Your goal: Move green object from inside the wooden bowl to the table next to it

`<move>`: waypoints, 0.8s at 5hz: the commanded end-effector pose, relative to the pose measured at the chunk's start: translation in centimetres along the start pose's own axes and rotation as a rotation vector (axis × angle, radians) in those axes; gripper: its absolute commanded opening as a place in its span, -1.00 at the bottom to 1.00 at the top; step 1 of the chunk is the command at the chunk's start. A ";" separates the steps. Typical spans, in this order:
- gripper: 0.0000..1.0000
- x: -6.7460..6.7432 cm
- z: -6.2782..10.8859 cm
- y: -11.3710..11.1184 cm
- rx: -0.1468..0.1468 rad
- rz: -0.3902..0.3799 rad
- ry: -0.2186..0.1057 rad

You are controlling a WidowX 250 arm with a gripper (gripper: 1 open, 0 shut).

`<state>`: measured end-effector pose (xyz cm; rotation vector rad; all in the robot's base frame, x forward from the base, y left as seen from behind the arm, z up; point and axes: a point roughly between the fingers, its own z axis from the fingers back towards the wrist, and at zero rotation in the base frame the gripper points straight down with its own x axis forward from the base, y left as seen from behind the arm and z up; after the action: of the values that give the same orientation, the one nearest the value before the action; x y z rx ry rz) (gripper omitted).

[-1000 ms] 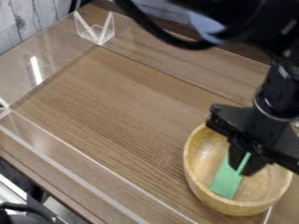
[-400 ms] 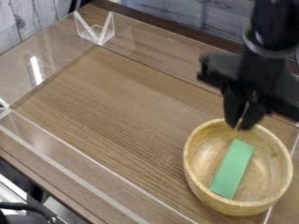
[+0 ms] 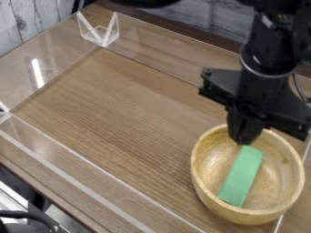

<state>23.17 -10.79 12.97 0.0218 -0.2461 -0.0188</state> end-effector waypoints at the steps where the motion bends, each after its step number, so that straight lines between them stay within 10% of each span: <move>1: -1.00 -0.4 0.5 0.1 -0.030 -0.055 -0.038; 4: -1.00 0.4 1.0 -0.4 -0.030 -0.035 -0.058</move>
<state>22.54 -11.02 12.39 0.0214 -0.2484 -0.0752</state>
